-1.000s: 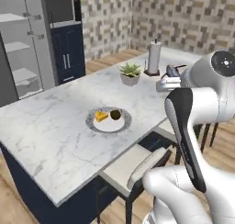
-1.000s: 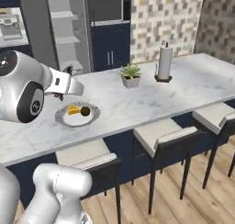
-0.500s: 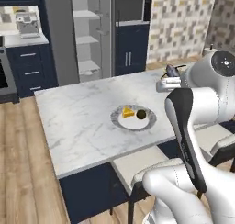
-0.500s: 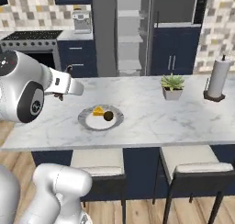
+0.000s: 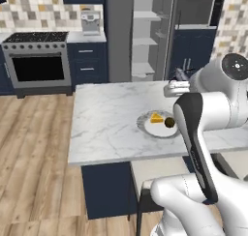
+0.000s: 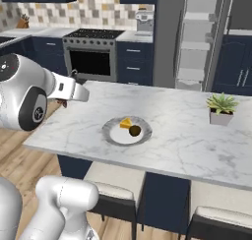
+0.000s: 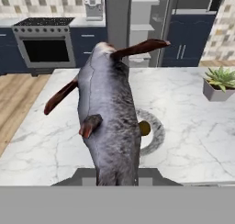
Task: Take the cheese, fish, and avocado from the fridge and place them on the plate on the dining counter to create an appetizer plate.
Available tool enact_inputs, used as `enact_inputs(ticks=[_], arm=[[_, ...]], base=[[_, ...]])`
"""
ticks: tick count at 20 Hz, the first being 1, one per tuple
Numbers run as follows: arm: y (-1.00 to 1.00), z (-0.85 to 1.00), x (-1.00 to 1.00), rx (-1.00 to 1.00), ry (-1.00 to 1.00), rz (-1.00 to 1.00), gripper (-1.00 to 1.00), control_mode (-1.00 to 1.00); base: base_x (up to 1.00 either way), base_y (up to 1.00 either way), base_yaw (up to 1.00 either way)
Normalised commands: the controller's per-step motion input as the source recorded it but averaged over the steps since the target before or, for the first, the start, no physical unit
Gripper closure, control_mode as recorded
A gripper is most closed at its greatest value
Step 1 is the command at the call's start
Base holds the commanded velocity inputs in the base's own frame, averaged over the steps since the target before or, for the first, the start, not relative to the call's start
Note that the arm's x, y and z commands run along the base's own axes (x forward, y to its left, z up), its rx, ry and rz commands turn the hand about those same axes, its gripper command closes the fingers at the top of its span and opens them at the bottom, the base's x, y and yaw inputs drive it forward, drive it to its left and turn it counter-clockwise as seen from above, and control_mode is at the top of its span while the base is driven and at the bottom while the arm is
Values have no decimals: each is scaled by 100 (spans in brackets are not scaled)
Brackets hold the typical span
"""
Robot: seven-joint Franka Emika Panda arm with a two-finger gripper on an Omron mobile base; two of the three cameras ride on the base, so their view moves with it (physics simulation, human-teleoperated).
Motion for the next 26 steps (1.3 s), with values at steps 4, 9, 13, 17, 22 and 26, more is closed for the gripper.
enact_inputs(ticks=[4,9,13,17,22,26], arm=[[0,0,0,0,0,0,100,100],[0,0,0,0,0,0,100,100],[0,-26,32,1,10,22,100,-100],[-7,-30,55,5,32,20,100,-100],[-18,-29,47,3,43,8,100,-100],[-2,-37,9,-2,28,0,100,-100]], base=[[39,-23,48],[36,0,39],[10,0,8],[0,0,0],[0,0,0],[0,0,0]])
